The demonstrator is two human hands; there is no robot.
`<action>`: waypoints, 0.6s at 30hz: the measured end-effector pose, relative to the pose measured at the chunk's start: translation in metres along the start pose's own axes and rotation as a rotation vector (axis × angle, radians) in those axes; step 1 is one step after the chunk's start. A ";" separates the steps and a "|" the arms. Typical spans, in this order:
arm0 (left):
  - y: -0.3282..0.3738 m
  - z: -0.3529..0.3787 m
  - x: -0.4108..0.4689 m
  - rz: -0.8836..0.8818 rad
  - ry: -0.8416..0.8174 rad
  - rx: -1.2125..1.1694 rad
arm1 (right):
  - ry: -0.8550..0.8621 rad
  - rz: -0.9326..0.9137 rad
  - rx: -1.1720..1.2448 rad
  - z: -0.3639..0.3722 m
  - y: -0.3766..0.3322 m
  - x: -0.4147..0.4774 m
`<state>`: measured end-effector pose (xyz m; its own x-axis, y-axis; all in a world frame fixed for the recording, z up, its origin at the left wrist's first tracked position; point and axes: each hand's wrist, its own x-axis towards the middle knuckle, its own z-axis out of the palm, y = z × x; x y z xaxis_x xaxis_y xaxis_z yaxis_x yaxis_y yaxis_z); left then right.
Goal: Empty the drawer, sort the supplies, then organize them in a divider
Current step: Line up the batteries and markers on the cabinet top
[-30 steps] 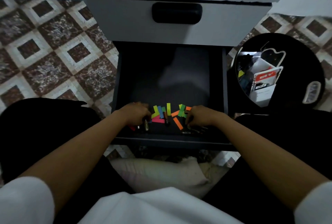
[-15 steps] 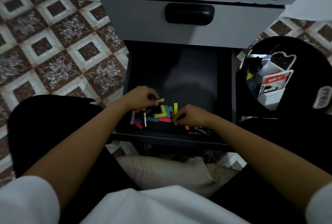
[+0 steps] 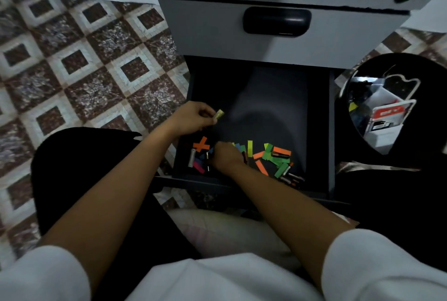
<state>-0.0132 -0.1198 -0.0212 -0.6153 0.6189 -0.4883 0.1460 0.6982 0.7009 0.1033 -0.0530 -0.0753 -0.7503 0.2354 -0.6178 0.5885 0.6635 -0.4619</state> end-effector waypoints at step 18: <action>0.009 0.038 0.002 0.245 -0.323 0.563 | -0.187 0.202 0.208 -0.076 0.077 -0.033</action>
<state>0.0163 -0.0982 -0.0354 -0.2643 0.7978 -0.5419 0.6850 0.5508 0.4768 0.1505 0.0446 -0.0424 -0.5555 0.1998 -0.8071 0.7827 0.4532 -0.4266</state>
